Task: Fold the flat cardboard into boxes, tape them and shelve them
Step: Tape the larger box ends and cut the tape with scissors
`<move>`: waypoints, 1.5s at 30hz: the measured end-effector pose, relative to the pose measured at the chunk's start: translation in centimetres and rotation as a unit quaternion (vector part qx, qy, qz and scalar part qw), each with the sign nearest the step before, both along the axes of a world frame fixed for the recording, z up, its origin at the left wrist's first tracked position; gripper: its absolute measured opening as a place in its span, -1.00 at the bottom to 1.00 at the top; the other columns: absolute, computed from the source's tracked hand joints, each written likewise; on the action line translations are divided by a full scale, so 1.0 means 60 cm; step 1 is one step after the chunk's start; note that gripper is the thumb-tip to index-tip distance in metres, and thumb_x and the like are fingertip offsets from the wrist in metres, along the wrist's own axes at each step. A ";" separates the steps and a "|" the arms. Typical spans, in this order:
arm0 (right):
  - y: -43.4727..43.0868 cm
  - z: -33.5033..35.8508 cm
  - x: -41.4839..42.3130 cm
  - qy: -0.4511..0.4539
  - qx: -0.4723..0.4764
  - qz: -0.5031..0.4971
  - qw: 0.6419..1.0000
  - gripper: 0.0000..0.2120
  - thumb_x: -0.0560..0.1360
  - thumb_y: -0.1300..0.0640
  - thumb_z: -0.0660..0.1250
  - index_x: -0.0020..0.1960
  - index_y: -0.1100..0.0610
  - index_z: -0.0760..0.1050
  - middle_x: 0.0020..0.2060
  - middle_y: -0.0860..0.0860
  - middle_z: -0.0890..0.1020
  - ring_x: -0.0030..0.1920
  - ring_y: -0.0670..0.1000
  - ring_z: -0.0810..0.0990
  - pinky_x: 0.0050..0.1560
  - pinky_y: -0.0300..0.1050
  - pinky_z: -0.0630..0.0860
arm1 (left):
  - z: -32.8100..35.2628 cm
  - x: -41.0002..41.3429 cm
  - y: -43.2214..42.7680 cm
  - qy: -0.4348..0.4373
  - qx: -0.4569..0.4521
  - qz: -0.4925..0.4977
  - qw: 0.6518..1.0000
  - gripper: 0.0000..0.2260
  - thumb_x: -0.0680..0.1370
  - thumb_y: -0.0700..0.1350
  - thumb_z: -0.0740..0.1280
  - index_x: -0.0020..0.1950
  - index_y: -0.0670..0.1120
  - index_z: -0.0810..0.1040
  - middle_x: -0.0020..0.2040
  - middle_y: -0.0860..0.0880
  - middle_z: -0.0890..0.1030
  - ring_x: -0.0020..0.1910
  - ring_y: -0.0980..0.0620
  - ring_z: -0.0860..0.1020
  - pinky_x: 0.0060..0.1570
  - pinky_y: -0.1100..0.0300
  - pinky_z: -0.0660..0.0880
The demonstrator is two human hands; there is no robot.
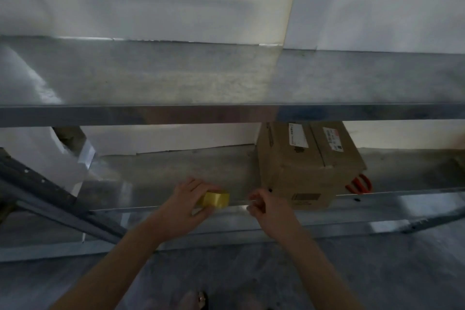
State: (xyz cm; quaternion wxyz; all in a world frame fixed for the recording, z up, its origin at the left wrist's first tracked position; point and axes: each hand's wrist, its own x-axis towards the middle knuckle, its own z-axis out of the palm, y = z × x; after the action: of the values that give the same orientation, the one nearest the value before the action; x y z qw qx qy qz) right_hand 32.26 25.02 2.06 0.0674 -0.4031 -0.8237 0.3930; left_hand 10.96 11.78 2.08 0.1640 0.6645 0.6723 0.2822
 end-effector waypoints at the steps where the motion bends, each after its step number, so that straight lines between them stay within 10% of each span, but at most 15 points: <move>1: 0.005 0.012 0.023 -0.005 -0.009 -0.007 1.000 -0.88 0.55 0.08 0.38 0.08 0.04 0.54 -0.16 -0.17 0.57 -0.13 -0.19 0.53 -0.19 -0.53 0.37 | 0.012 0.021 0.004 -0.017 0.002 -0.013 1.000 -0.64 0.55 0.16 0.25 0.27 0.01 0.49 0.11 0.09 0.51 0.09 0.14 0.41 0.15 0.26 0.33; 10: 0.064 0.136 0.209 0.029 0.058 0.028 0.997 -0.76 0.48 0.12 0.44 -0.21 -0.19 0.50 -0.29 -0.25 0.61 -0.15 -0.35 0.55 -0.18 -0.52 0.41 | 0.094 0.177 0.065 0.025 0.014 0.103 0.994 -0.69 0.45 0.12 0.46 0.15 0.09 0.59 0.03 0.18 0.55 0.01 0.19 0.48 0.03 0.30 0.39; 16: 0.132 0.173 0.288 0.080 0.039 -0.002 0.996 -0.87 0.51 0.13 0.41 -0.17 -0.05 0.53 -0.21 -0.14 0.64 -0.16 -0.22 0.59 -0.13 -0.41 0.43 | 0.128 0.246 0.078 -0.127 -0.047 0.095 0.986 -0.68 0.39 0.12 0.49 0.07 0.30 0.46 -0.01 0.32 0.54 0.00 0.30 0.52 -0.10 0.37 0.50; 24: 0.137 0.195 0.317 0.091 0.038 0.055 0.994 -0.84 0.51 0.10 0.40 -0.18 -0.12 0.51 -0.26 -0.23 0.62 -0.14 -0.31 0.55 -0.16 -0.51 0.42 | 0.151 0.227 0.079 0.162 -0.038 0.126 0.978 -0.66 0.39 0.20 0.48 0.12 0.21 0.54 0.04 0.26 0.55 0.03 0.20 0.51 -0.03 0.37 0.36; 31: 0.183 0.206 0.339 0.129 -0.031 -0.042 0.990 -0.89 0.57 0.16 0.30 -0.14 0.06 0.50 -0.18 -0.06 0.68 -0.10 -0.07 0.66 0.05 -0.02 0.62 | 0.195 0.215 0.066 -0.218 -0.037 0.098 0.970 -0.78 0.41 0.06 0.43 0.02 0.24 0.55 -0.04 0.10 0.62 -0.08 0.12 0.60 -0.13 0.33 0.52; 40: 0.197 0.188 0.347 0.141 -0.041 -0.056 0.988 -0.87 0.56 0.23 0.33 -0.16 0.09 0.53 -0.26 -0.08 0.68 -0.21 -0.12 0.65 -0.20 -0.29 0.54 | 0.180 0.176 0.107 -0.077 -0.070 0.150 0.983 -0.70 0.35 0.17 0.48 0.06 0.29 0.56 0.04 0.26 0.56 0.03 0.16 0.53 -0.03 0.14 0.53; 45: 0.242 0.190 0.355 0.143 -0.015 -0.104 0.984 -0.88 0.55 0.22 0.34 -0.17 0.10 0.54 -0.30 -0.09 0.67 -0.27 -0.22 0.64 -0.31 -0.42 0.45 | 0.186 0.172 0.129 -0.253 -0.071 0.119 0.958 -0.74 0.41 0.14 0.47 0.08 0.23 0.57 0.03 0.15 0.61 0.00 0.06 0.59 -0.07 0.11 0.56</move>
State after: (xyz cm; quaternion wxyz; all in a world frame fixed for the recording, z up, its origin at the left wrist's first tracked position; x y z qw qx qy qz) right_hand 53.57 39.55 13.45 0.2187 -0.4275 -0.7532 0.4496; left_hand 21.26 19.51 13.23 0.3409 0.4735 0.7013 0.4096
